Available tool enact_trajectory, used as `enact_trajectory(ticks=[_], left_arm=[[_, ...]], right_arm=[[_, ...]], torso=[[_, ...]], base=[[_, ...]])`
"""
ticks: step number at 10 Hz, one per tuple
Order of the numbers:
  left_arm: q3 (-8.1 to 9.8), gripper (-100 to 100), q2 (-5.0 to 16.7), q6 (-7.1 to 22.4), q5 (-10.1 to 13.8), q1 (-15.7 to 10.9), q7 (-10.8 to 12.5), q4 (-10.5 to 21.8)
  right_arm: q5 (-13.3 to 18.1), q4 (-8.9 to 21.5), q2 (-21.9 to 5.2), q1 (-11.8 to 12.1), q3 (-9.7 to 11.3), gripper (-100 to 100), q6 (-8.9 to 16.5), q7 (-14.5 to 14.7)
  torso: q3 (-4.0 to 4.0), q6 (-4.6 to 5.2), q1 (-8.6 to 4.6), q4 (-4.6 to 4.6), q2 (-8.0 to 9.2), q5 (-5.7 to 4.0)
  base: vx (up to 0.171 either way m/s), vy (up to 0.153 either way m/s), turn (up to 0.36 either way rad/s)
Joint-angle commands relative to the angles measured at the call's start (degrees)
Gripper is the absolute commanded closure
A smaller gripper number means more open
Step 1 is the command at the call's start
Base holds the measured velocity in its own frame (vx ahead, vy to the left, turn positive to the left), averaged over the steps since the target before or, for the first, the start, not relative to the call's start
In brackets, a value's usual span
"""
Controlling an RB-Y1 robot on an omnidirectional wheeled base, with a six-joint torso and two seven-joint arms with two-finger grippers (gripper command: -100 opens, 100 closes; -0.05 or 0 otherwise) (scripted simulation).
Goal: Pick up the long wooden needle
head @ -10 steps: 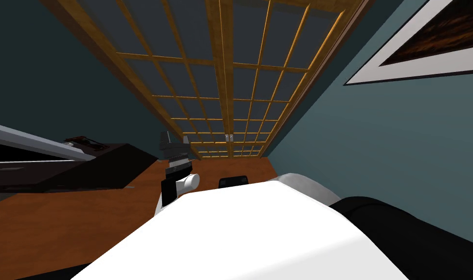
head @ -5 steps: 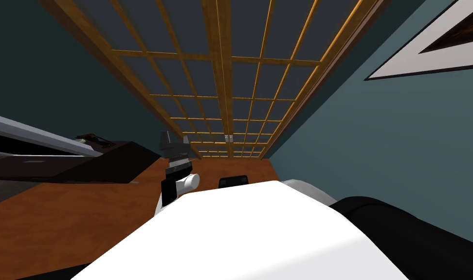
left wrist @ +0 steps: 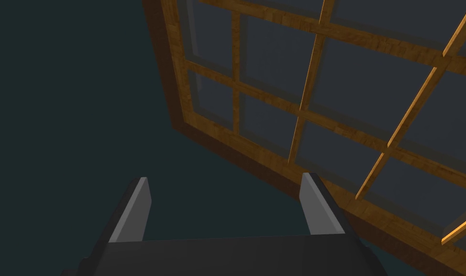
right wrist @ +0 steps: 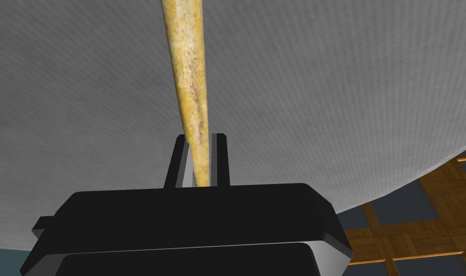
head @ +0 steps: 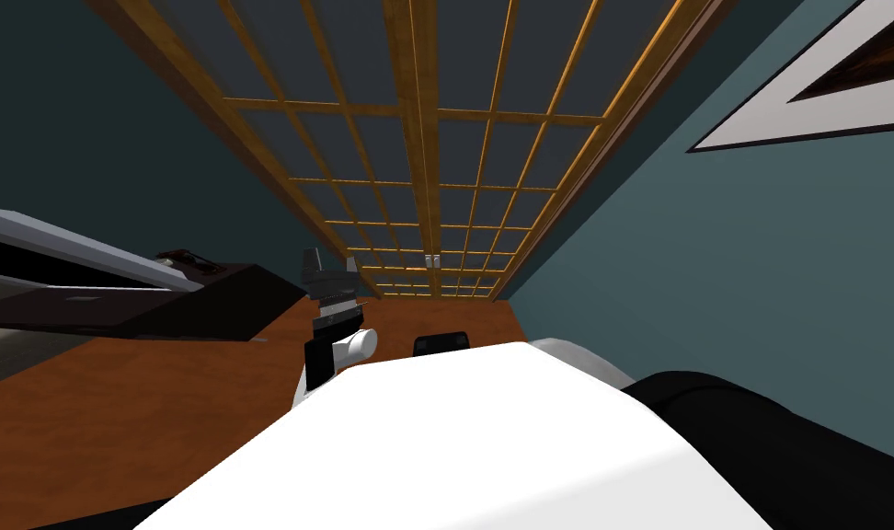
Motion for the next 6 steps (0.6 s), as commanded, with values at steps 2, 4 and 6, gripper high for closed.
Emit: enact_trajectory(ticks=[2,4,6], left_arm=[[0.00,0,0.0,0.0,0.0,0.0,0.0,0.0],[0.00,0,0.0,0.0,0.0,0.0,0.0,0.0],[0.00,0,0.0,0.0,0.0,0.0,0.0,0.0]], right_arm=[[0.0,0.1,-0.1,0.0,0.0,100,0.1,0.0],[0.0,0.1,-0.1,0.0,0.0,0,0.1,0.0],[-0.5,-1.5,-1.9,2.5,-0.4,100,-0.7,-0.3]], torso=[[0.01,0.00,-0.03,0.02,0.00,-0.06],[0.01,0.00,-0.05,0.02,0.00,-0.06],[-0.06,0.04,0.05,-0.02,-0.11,-0.03]], base=[[0.000,0.000,0.000],[0.000,0.000,0.000],[0.054,0.033,-0.061]])
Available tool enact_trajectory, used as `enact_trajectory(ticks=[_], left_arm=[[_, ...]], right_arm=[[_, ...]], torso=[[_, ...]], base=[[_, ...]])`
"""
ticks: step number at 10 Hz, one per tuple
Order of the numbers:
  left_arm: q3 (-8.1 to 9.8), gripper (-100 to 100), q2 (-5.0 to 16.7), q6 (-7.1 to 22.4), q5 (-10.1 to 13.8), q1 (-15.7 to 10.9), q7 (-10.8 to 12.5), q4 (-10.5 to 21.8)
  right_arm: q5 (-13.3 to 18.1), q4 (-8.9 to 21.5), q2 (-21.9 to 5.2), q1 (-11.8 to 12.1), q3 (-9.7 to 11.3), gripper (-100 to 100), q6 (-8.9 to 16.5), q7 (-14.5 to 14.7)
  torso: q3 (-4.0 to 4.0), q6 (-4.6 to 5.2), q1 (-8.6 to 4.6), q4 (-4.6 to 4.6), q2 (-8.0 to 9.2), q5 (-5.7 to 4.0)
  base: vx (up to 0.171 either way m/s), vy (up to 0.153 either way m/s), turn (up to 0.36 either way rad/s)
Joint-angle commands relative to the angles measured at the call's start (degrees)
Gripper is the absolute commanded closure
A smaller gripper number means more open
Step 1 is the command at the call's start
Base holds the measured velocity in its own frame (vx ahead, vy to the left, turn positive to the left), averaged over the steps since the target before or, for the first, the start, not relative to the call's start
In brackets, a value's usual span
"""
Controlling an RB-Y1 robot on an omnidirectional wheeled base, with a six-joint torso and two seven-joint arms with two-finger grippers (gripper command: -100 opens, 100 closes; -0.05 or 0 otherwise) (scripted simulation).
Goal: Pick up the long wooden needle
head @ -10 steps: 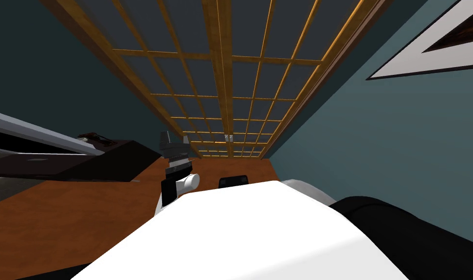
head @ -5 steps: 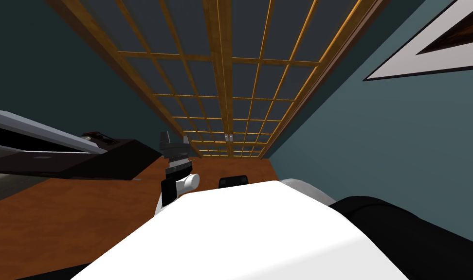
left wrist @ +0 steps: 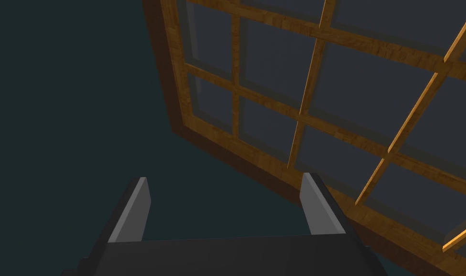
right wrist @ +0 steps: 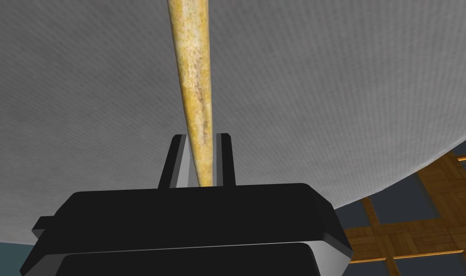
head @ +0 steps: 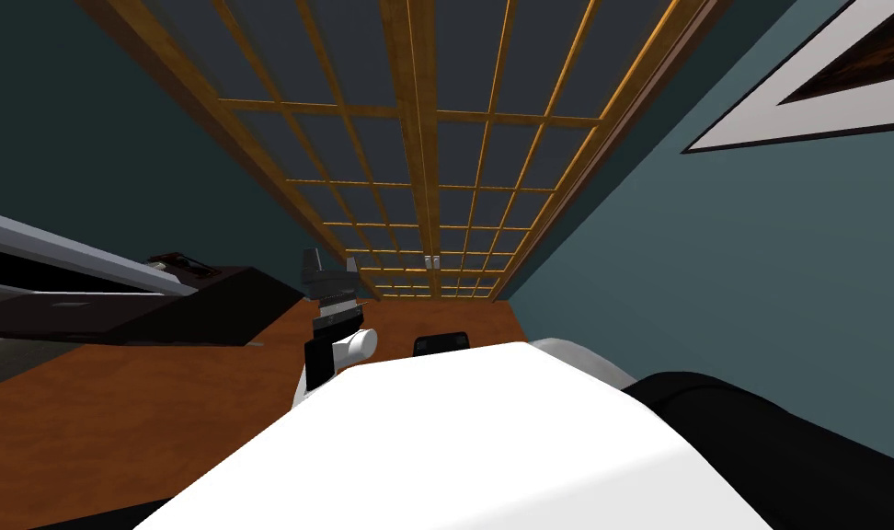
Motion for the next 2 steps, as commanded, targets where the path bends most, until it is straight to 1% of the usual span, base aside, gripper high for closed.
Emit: enact_trajectory(ticks=[1,2], left_arm=[[0.00,0,0.0,0.0,0.0,0.0,0.0,0.0],[0.00,0,0.0,0.0,0.0,0.0,0.0,0.0]], right_arm=[[0.0,0.0,0.0,0.0,0.0,100,0.0,0.0],[0.0,-0.2,-0.1,0.2,0.0,0,0.0,0.0]], torso=[[0.00,0.00,0.00,0.00,0.00,0.00],[0.04,-0.03,-0.07,0.02,0.06,-0.03]], base=[[0.024,0.016,-0.014],[0.000,0.000,0.000]])
